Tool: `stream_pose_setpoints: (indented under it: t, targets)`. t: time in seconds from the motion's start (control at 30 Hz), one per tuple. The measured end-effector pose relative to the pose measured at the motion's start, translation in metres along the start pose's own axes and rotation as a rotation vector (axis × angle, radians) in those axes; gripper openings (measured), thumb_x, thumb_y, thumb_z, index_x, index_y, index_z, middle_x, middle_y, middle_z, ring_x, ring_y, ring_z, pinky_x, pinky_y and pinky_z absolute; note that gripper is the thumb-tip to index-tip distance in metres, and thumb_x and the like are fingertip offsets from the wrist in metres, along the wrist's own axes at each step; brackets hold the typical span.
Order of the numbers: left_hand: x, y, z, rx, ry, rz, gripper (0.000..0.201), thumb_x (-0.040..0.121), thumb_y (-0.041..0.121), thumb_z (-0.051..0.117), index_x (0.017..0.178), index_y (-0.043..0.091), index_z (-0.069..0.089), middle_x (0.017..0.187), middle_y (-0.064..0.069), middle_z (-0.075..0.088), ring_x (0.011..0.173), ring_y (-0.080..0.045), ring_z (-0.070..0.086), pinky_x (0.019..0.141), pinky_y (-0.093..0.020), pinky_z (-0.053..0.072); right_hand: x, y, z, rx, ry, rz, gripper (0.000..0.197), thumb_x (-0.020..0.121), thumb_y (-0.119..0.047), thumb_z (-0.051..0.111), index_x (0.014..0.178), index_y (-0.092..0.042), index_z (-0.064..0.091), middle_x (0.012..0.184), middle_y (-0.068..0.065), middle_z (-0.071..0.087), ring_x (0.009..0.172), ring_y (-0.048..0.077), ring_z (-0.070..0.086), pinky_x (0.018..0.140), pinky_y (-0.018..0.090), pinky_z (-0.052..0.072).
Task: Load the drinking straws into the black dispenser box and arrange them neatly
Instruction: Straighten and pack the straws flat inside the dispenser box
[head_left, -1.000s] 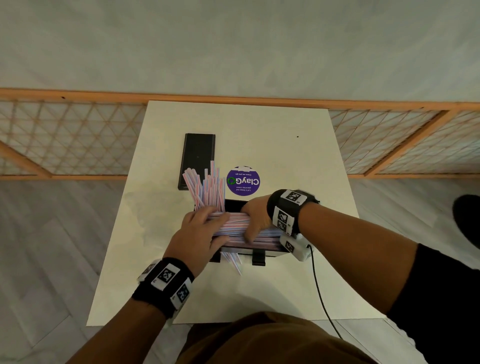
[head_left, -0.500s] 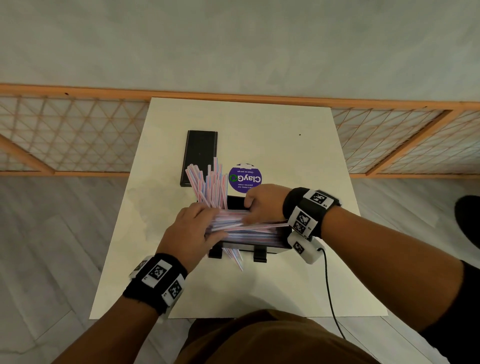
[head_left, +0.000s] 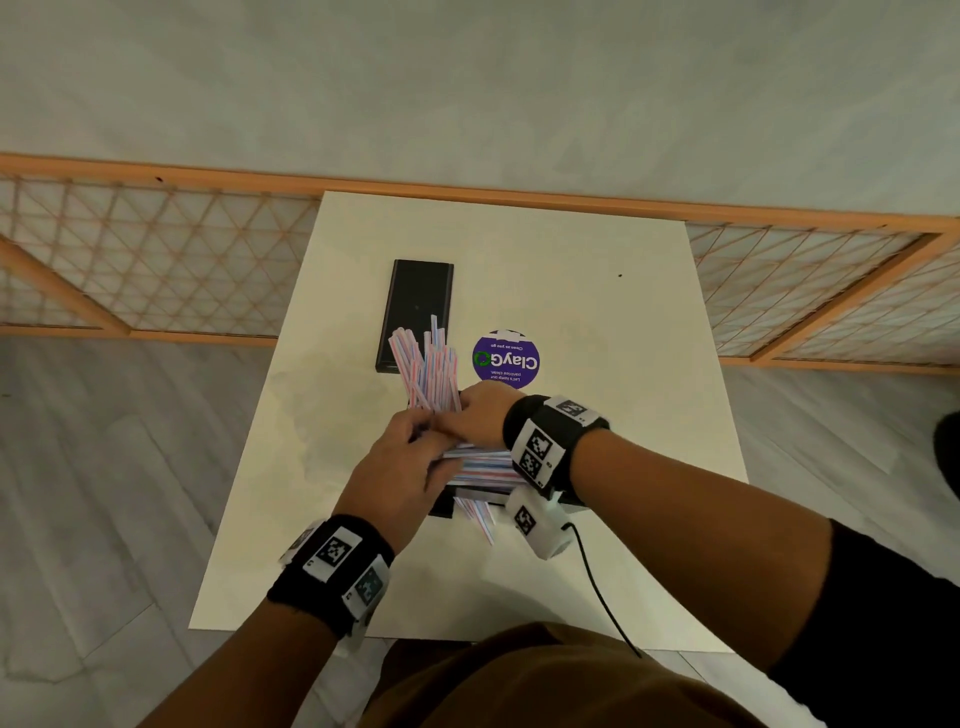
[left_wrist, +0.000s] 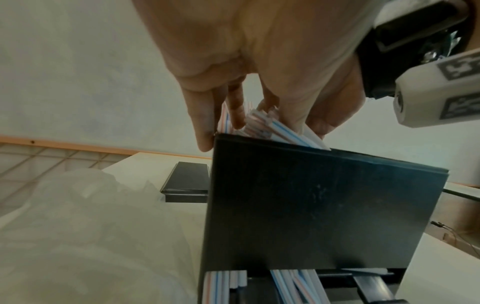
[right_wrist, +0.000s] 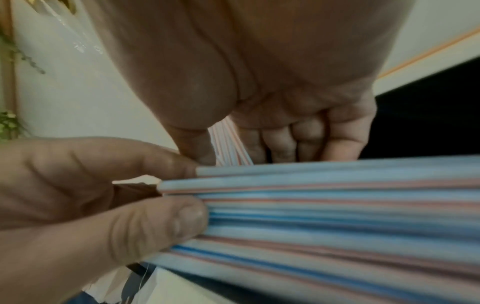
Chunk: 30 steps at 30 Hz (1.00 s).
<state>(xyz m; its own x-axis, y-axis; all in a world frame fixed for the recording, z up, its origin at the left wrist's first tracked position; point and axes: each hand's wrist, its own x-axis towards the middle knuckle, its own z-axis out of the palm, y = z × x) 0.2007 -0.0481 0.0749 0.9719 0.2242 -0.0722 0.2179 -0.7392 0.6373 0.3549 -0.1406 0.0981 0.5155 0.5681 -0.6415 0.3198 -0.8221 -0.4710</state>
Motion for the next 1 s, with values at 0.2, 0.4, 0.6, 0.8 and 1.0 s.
stream_pose_setpoints:
  t: [0.2,0.4,0.6,0.8,1.0]
  targets:
    - [0.003,-0.002,-0.003,0.036,-0.030,-0.013,0.026,0.096,0.026,0.066,0.121,0.022,0.068,0.125,0.004,0.047,0.102,-0.016,0.059,0.088,-0.025,0.050,0.002,-0.010,0.003,0.025,0.011,0.015,0.042,0.099,-0.041,0.054,0.121,-0.008,0.067,0.113,0.015,0.068,0.103,0.030,0.065,0.089,0.036,0.055]
    - [0.005,-0.004,-0.001,0.062,-0.006,-0.002,0.024,0.096,0.027,0.066,0.119,0.022,0.069,0.117,0.004,0.047,0.098,-0.016,0.057,0.087,-0.030,0.053,0.002,-0.011,0.003,-0.018,0.068,-0.013,0.034,0.100,-0.034,0.054,0.107,-0.005,0.070,0.102,0.015,0.070,0.094,0.029,0.067,0.083,0.038,0.056]
    - [0.006,-0.007,0.003,0.116,0.028,-0.011,0.028,0.094,0.029,0.069,0.122,0.021,0.070,0.117,-0.001,0.051,0.104,-0.023,0.058,0.087,-0.036,0.055,-0.003,-0.018,-0.009,-0.168,0.187,-0.068,0.028,0.104,-0.022,0.045,0.110,-0.004,0.067,0.104,0.014,0.069,0.094,0.029,0.068,0.085,0.040,0.059]
    - [0.006,-0.006,0.001,0.185,0.057,-0.019,0.031,0.093,0.032,0.071,0.122,0.020,0.071,0.115,-0.005,0.051,0.107,-0.027,0.053,0.080,-0.035,0.054,-0.013,-0.009,-0.020,-0.129,0.241,-0.156,0.027,0.105,-0.022,0.043,0.093,-0.007,0.063,0.089,0.009,0.065,0.082,0.024,0.063,0.073,0.034,0.052]
    - [0.007,-0.006,-0.001,0.204,0.060,-0.005,0.032,0.093,0.032,0.071,0.124,0.023,0.070,0.112,-0.003,0.050,0.107,-0.024,0.052,0.076,-0.033,0.054,-0.028,0.009,-0.035,0.024,0.377,-0.186,0.037,0.104,-0.034,0.049,0.070,-0.021,0.045,0.066,-0.004,0.049,0.059,0.010,0.045,0.062,0.029,0.036]
